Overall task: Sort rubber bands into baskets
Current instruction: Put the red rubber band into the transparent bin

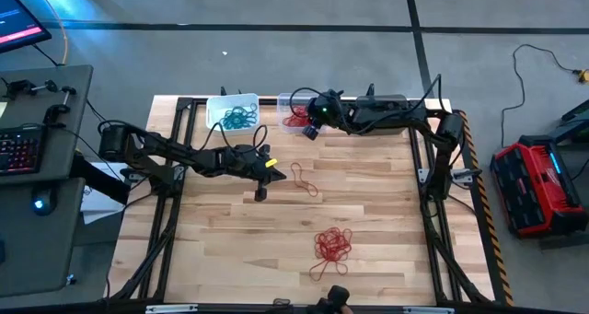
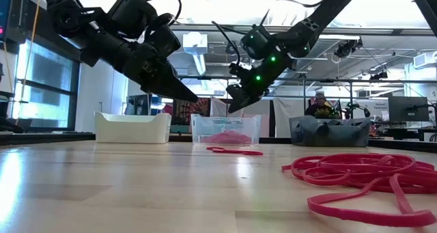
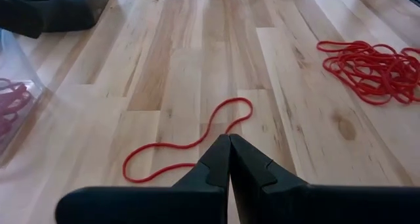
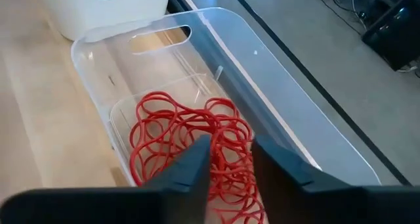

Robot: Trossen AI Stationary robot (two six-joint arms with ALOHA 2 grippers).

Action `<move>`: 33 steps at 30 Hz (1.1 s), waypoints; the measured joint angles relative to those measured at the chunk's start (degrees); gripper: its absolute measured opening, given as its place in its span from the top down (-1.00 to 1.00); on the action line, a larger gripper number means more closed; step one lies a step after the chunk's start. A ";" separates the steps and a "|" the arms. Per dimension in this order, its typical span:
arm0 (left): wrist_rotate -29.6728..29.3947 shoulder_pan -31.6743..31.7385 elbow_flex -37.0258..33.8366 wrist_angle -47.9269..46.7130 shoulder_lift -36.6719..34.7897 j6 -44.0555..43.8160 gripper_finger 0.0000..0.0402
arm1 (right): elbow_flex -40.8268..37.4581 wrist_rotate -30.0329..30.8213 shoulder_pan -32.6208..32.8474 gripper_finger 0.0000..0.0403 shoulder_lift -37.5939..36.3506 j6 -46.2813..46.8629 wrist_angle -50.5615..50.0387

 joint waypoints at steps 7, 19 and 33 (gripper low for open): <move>-0.15 -0.09 0.00 -0.16 0.00 0.04 1.00 | -0.02 -2.61 2.45 0.28 -6.02 3.14 -5.88; 0.07 -0.09 0.00 -0.87 0.00 0.19 1.00 | -6.15 -6.11 19.34 0.28 -10.21 14.16 -13.34; 0.10 -0.27 0.00 -0.90 0.00 0.04 1.00 | -17.13 -1.90 31.04 0.25 -9.63 31.73 -2.04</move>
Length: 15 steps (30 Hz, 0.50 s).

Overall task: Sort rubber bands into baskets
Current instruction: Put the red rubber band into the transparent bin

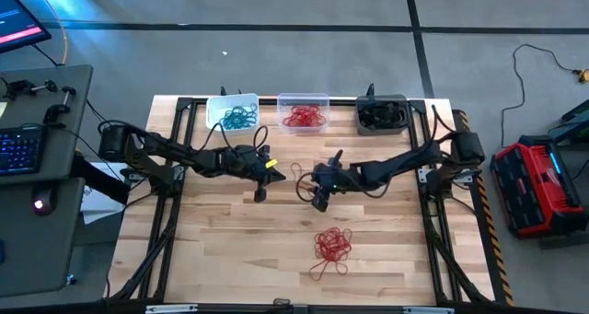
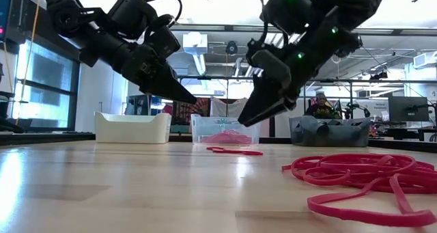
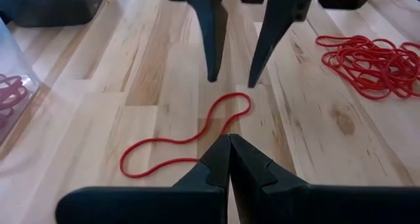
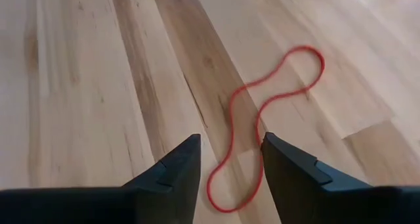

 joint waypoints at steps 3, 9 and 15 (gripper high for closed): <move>-0.69 -0.66 0.00 0.04 0.00 0.05 1.00 | -0.51 0.06 0.00 0.16 1.56 1.19 0.65; -0.93 -1.80 0.00 0.03 0.00 0.11 1.00 | -0.51 4.67 0.58 -0.09 6.07 1.57 2.33; -1.82 -2.31 0.00 0.04 0.00 0.11 1.00 | -0.51 8.33 1.48 -0.10 7.68 -0.06 3.55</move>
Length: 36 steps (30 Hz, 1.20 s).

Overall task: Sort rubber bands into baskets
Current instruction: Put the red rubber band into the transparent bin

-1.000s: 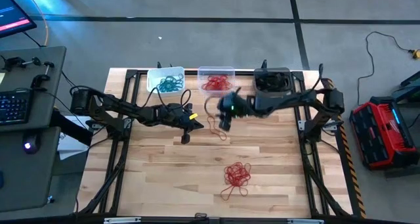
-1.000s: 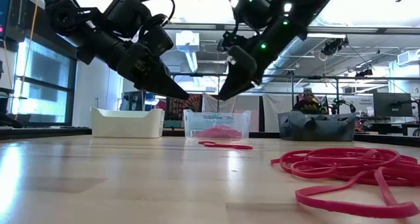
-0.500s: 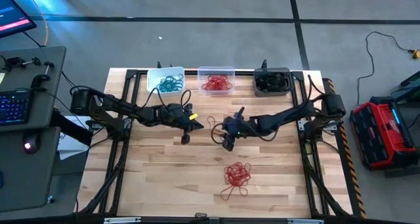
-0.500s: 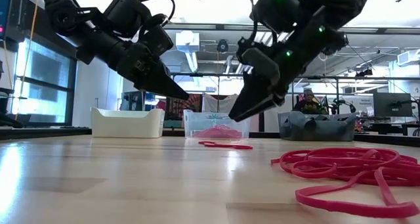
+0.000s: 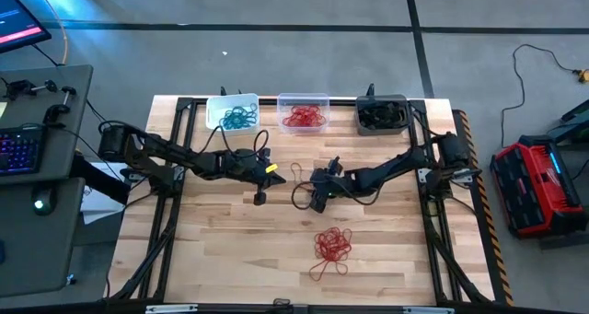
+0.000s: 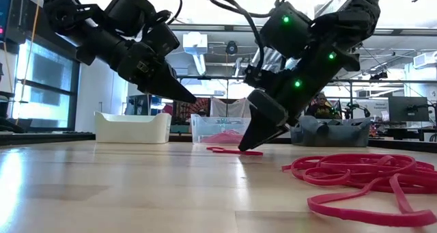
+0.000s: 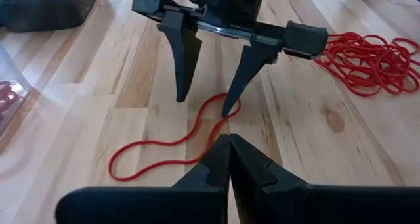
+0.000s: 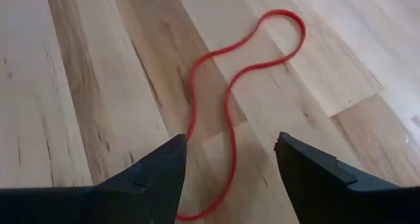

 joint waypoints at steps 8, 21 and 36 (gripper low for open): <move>-0.17 -0.04 0.00 -0.02 0.00 -0.56 1.00 | 0.15 -1.83 0.25 0.36 1.93 0.14 1.08; -0.39 -0.15 0.00 0.01 0.00 -1.62 1.00 | 3.27 -3.21 -3.19 0.95 2.42 -5.60 -2.30; -2.97 -1.31 0.00 -0.02 0.00 -2.56 1.00 | 16.52 1.52 -13.00 1.00 1.58 -23.13 -13.97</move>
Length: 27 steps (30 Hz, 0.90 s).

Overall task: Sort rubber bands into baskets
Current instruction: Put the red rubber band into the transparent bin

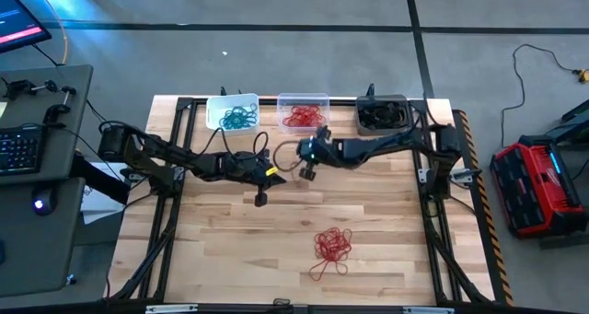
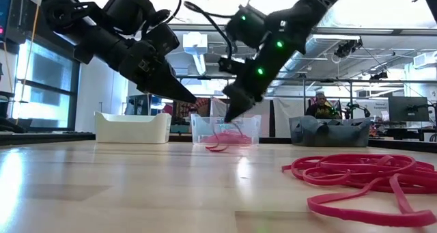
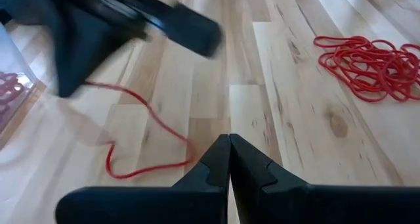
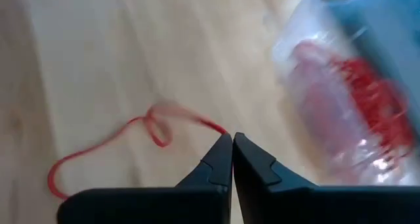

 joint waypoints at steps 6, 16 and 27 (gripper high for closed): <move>-0.20 -1.03 0.00 -0.33 0.00 -0.44 1.00 | 5.96 0.21 -4.19 1.00 -2.77 -8.05 -1.97; -1.13 -1.33 0.00 -0.44 0.00 -0.46 1.00 | 16.54 -0.59 -12.44 1.00 -3.15 -17.06 -2.35; -1.66 -1.31 0.00 -0.44 0.00 -0.44 1.00 | 16.77 -7.20 -20.13 1.00 1.52 -17.26 0.72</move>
